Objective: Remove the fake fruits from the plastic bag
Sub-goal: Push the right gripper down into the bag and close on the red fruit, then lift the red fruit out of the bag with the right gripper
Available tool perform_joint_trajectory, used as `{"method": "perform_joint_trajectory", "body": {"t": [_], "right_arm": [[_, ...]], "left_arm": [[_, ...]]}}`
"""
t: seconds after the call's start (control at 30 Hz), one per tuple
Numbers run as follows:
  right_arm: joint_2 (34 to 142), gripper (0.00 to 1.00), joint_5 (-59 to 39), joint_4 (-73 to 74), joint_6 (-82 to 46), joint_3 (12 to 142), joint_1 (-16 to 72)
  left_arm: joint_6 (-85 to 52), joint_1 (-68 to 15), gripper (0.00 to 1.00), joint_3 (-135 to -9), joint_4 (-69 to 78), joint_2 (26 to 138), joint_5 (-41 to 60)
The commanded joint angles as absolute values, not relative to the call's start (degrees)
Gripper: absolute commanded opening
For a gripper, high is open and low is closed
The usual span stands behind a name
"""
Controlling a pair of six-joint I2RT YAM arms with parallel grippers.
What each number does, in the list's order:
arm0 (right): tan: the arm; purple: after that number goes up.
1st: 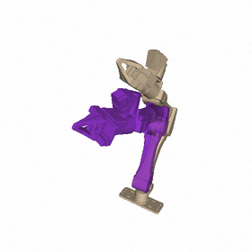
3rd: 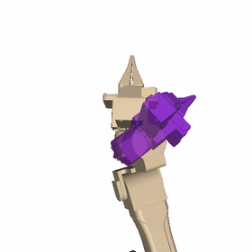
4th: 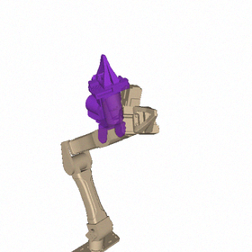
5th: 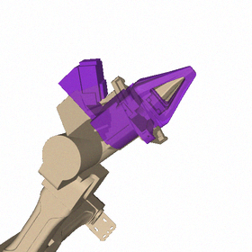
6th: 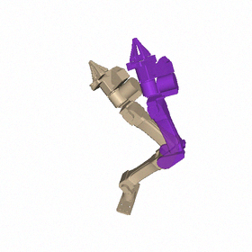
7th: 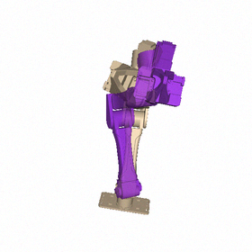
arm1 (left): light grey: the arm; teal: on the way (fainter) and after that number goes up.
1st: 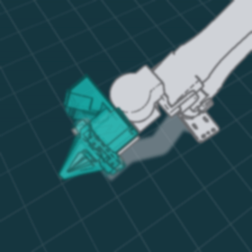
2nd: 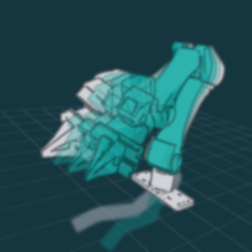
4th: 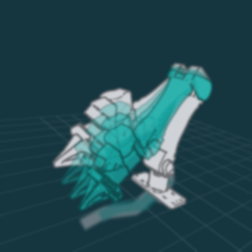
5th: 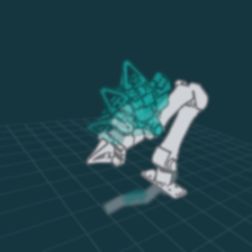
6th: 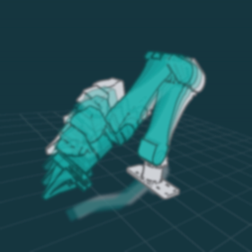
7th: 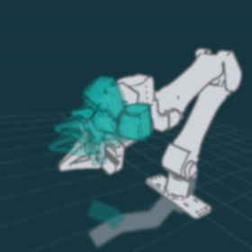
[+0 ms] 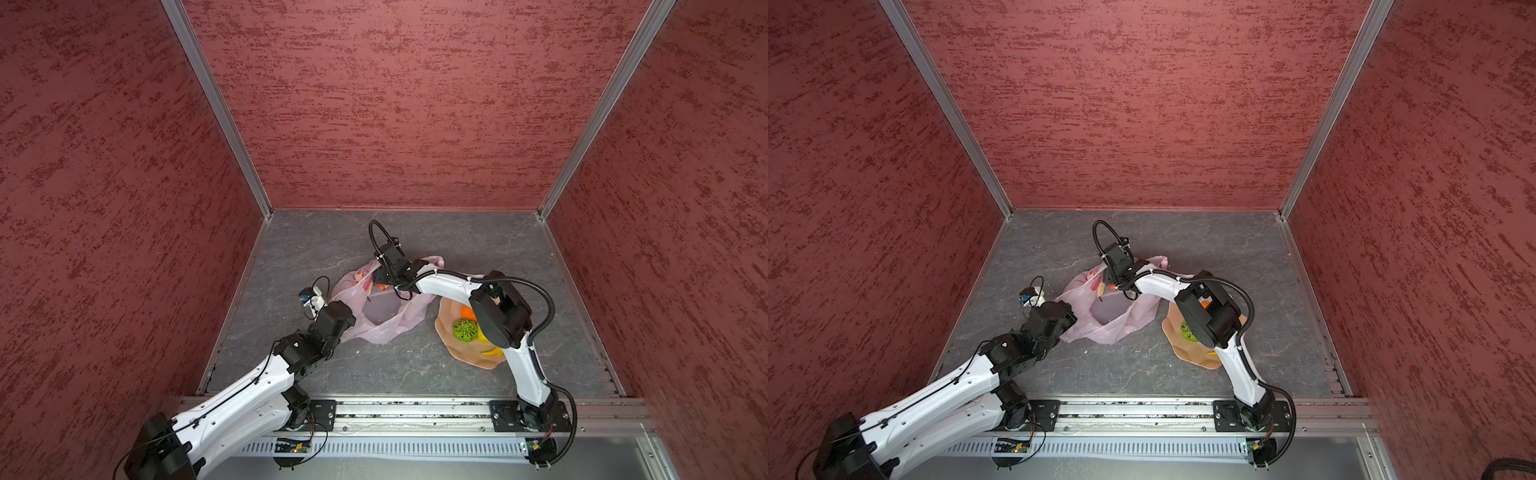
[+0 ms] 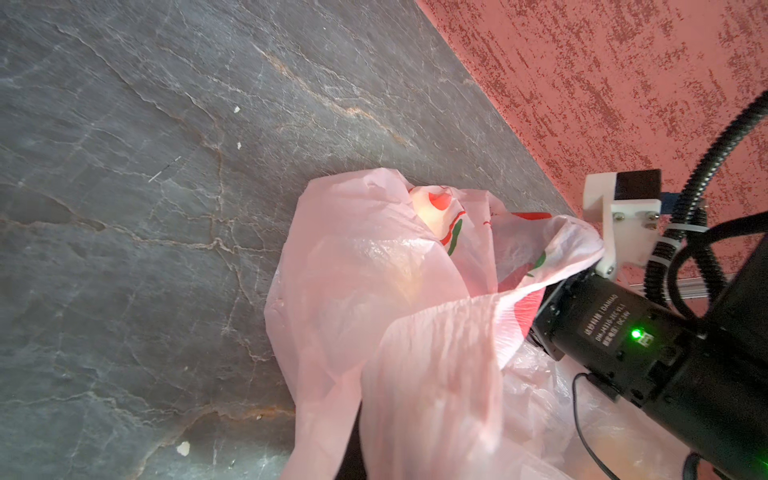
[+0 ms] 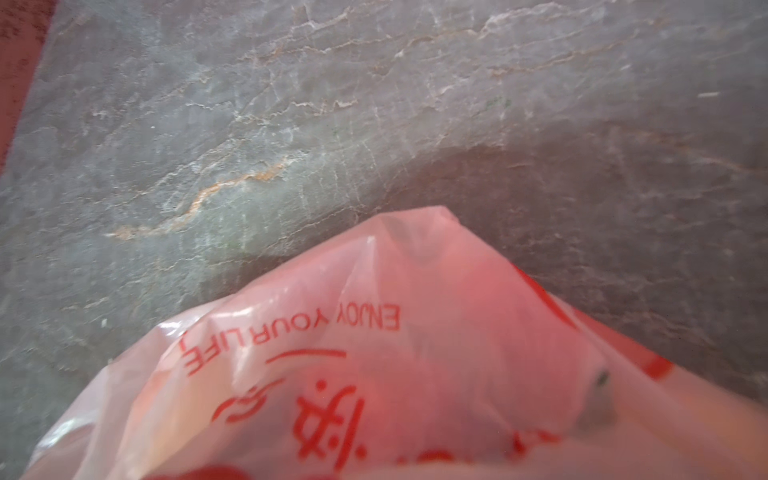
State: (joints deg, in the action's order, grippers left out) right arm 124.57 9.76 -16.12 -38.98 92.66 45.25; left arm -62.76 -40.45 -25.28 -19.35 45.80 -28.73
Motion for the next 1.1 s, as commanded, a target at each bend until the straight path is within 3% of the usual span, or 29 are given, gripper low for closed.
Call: {"method": "perform_joint_trajectory", "body": {"t": [0.0, 1.07], "right_arm": [[119.3, 0.42, 7.9, -14.0, -38.7, 91.2, 45.3], [101.6, 0.4, -5.7, -22.8, -32.5, 80.2, 46.5]], "left_arm": [[-62.7, -40.1, 0.0, -25.6, -19.1, 46.0, -30.7], [-61.3, -38.1, 0.0, -29.6, -21.2, 46.1, -37.7]]}}
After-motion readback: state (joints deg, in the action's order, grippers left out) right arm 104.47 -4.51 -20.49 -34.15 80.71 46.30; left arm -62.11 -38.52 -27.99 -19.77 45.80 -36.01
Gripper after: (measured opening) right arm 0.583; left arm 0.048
